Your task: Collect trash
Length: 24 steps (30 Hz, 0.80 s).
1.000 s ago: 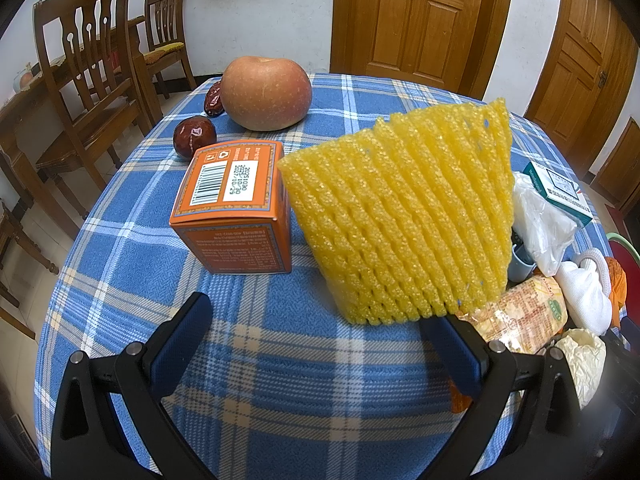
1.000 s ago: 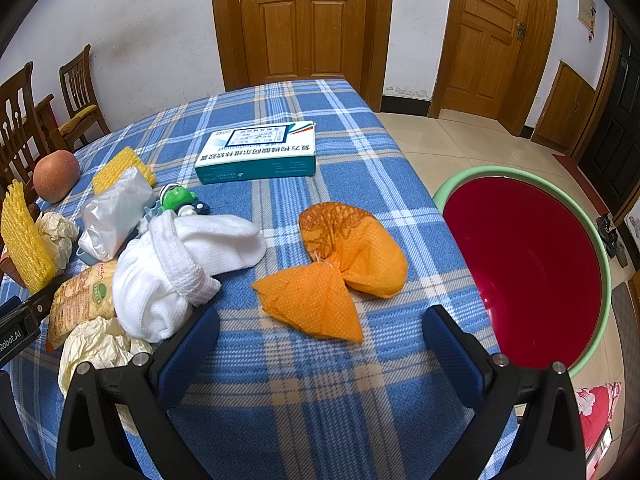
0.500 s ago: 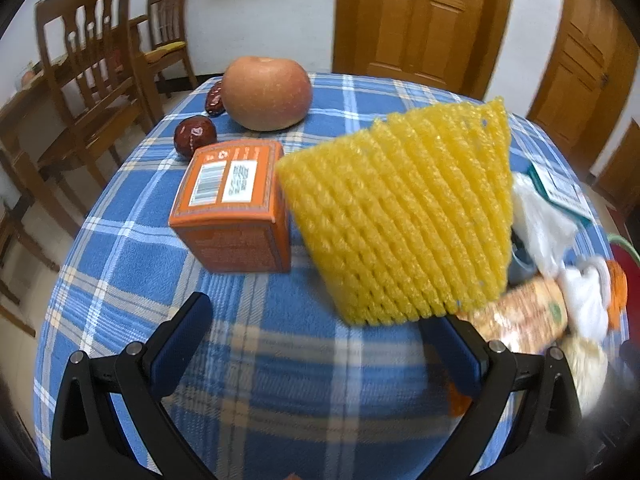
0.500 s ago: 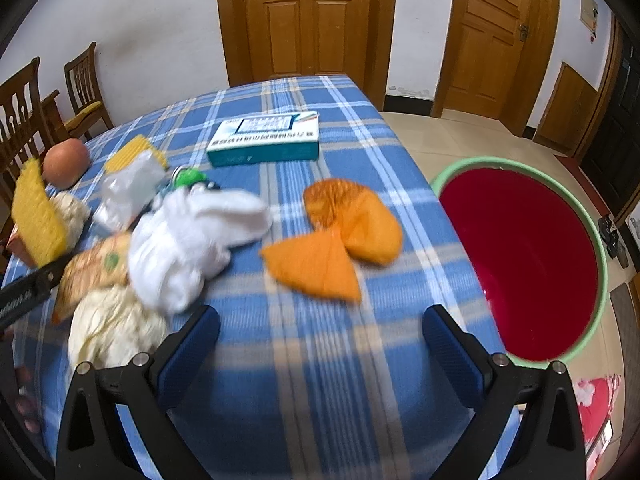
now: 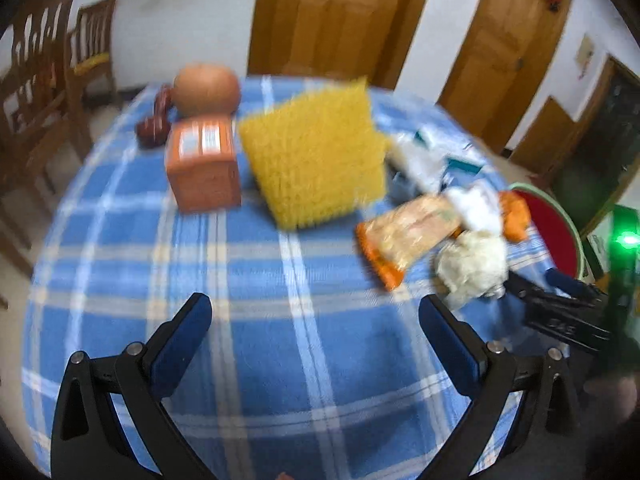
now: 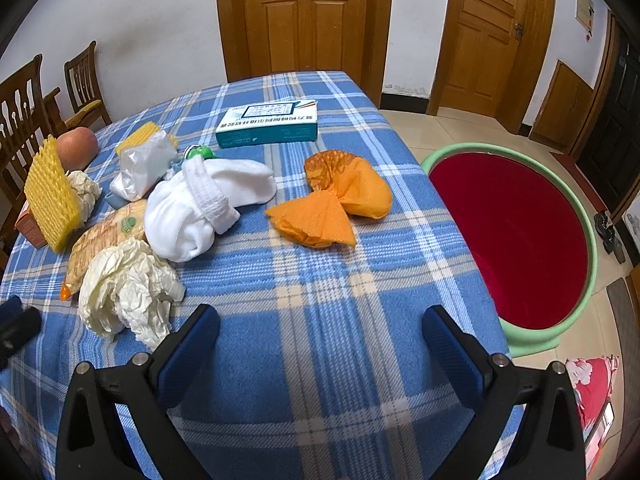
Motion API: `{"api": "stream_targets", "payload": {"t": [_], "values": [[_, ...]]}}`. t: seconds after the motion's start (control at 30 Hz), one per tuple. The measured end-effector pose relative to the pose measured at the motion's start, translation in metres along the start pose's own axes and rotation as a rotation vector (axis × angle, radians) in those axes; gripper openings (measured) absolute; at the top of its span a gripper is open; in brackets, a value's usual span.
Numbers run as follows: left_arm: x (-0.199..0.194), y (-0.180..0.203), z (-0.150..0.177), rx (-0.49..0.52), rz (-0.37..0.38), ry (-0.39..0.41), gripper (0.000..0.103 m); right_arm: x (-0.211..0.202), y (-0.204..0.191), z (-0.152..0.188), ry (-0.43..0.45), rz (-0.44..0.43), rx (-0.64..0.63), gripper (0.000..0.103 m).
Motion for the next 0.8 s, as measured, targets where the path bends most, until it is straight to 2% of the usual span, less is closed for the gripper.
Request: {"api": "stream_targets", "payload": {"t": [0.2, 0.33, 0.4, 0.43, 0.57, 0.7, 0.8], "values": [[-0.048, -0.009, -0.035, 0.062, -0.003, 0.177, 0.102, -0.002, -0.002, 0.002, -0.001, -0.008, -0.005, 0.103], [-0.089, -0.028, -0.066, 0.101, -0.078, 0.355, 0.102, -0.01, -0.006, 0.007, -0.028, -0.048, 0.004, 0.103], [-0.104, -0.038, -0.075, 0.08, -0.1, 0.401, 0.102, -0.02, -0.007, 0.008, -0.011, -0.107, 0.028, 0.103], [-0.108, -0.042, -0.077, 0.066, -0.104, 0.411, 0.102, -0.027, -0.008, 0.007, 0.009, -0.118, 0.032, 0.103], [-0.111, -0.044, -0.077, -0.016, -0.095, 0.406, 0.102, -0.087, -0.01, 0.004, 0.214, -0.095, 0.021, 0.103], [-0.086, -0.019, -0.041, -0.067, -0.076, 0.322, 0.102, -0.118, -0.003, 0.009, 0.357, -0.086, 0.063, 0.103], [-0.069, 0.005, -0.013, -0.098, -0.082, 0.28, 0.102, -0.12, 0.003, 0.013, 0.41, -0.105, 0.066, 0.103]]}}
Point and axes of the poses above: each gripper's, at about its wrist camera, not at the fingertips, and x roughly the way its jaws point, y to its right, z to its underside, the point moved 2 cm from there along x, roughly the way its jaws point, and after that the axes turned 13 degrees about -x, right-handed, at the moved point
